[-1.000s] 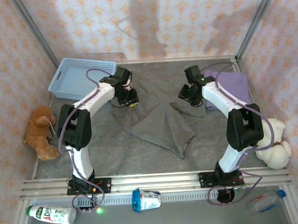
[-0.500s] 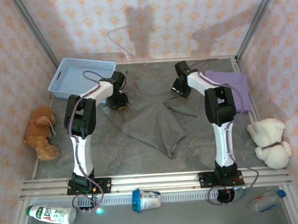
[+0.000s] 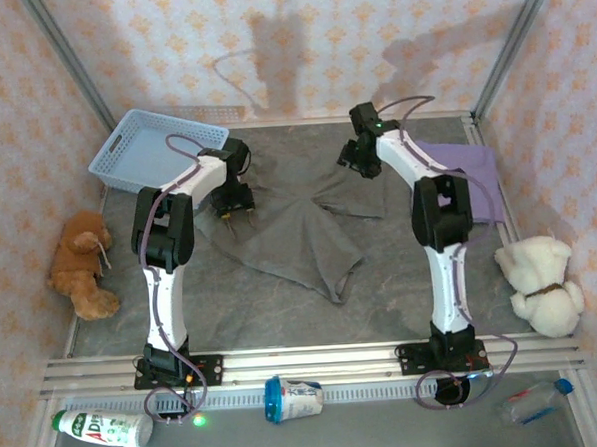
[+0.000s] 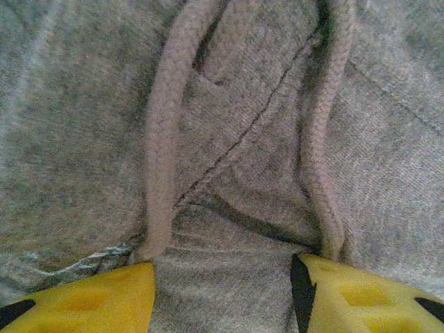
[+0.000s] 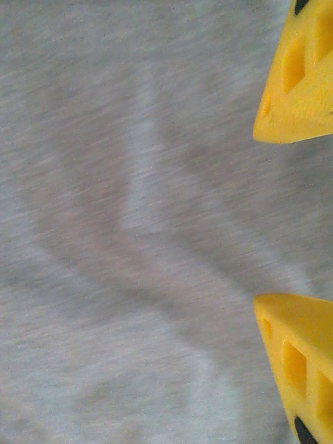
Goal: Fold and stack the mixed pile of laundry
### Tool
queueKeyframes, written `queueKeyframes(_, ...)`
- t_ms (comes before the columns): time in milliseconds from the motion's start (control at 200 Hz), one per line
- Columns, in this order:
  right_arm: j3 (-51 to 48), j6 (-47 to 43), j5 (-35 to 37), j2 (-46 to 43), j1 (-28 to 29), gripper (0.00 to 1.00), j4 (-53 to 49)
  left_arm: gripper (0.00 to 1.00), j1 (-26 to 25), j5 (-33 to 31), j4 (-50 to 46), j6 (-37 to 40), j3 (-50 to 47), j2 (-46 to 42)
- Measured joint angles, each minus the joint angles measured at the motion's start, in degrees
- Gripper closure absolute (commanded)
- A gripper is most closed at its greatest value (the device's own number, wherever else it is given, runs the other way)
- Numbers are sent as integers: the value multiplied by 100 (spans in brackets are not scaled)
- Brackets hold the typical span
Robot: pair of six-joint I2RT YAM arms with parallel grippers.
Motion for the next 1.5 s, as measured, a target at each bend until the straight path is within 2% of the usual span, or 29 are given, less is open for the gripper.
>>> queueKeyframes(115,-1453,-9,-205,-1329,122,41,-66,45,2,81,9,-9,-17,0)
queueKeyframes(220,-2275,-9,-339,-2031,304,40,-168,45,22,140,24,-11,-55,7)
queueKeyframes(400,-3512,197,-586,-2312,852,41,-22,45,98,273,146,-59,-170,-26)
queueKeyframes(535,-4181,546,-763,-2304,909,42,313,45,109,299,289,-72,-313,-107)
queueKeyframes(560,-4227,597,-791,-2293,909,47,369,45,109,310,299,-72,-319,-111)
queueKeyframes(656,-4249,793,-833,-2251,927,78,603,45,114,332,365,-72,-385,-149)
queueKeyframes(746,-4168,876,-627,-2243,938,100,599,46,114,337,435,-72,-450,-186)
queueKeyframes(946,-3440,671,212,-2253,667,100,284,46,114,332,446,-68,-463,-195)
queueKeyframes(991,-3268,603,374,-2253,531,94,264,46,114,332,448,-66,-468,-197)
queueKeyframes(1031,-3154,555,498,-2253,411,86,251,46,114,332,463,-66,-490,-212)
queueKeyframes(1116,-2992,461,645,-2194,229,53,188,45,114,339,525,-61,-575,-269)
queueKeyframes(1161,-2973,417,680,-2153,199,47,175,45,114,356,549,-63,-614,-297)
queueKeyframes(1261,-2973,372,706,-2142,297,47,15,43,114,404,570,-70,-678,-348)
queueKeyframes(1421,-2970,455,667,-2238,791,59,-140,43,118,505,566,-74,-765,-415)
queueKeyframes(1501,-2973,595,520,-2240,1082,61,-87,43,125,553,570,-96,-780,-424)
